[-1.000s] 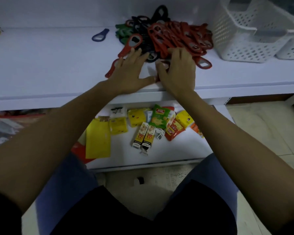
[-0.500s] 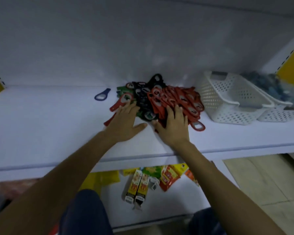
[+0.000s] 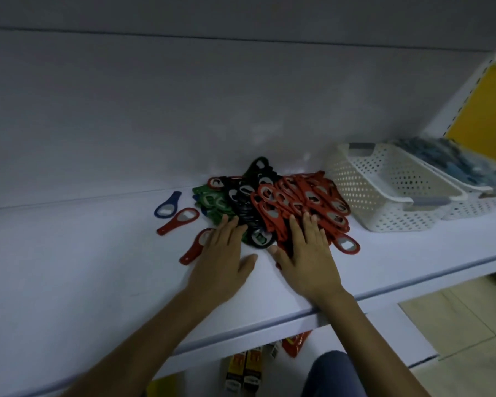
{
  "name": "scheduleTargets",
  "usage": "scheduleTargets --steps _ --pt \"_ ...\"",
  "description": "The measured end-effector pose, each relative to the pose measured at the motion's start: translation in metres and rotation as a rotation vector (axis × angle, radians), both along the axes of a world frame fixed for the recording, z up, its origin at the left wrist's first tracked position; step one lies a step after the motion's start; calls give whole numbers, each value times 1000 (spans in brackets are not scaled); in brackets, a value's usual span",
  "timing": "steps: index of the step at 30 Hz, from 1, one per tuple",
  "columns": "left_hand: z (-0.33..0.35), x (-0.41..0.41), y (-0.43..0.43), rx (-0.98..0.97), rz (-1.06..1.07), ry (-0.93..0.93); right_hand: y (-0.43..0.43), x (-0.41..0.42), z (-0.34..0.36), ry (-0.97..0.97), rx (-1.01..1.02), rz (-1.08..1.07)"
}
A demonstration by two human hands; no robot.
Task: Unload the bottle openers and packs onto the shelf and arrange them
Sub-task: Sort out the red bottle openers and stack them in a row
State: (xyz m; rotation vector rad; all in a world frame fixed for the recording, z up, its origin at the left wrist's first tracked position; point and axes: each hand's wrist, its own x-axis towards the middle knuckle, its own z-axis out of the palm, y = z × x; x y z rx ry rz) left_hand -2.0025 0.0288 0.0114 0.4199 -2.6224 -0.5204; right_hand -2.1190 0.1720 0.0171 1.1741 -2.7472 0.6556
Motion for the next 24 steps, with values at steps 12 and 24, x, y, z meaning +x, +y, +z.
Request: scheduleTargets --steps 12,24 --pt "10 25 -8 -37 -155 137 -26 10 27 110 -58 -228" --pt "21 16 -65 -61 -216 197 -62 3 37 -114 -360 -226"
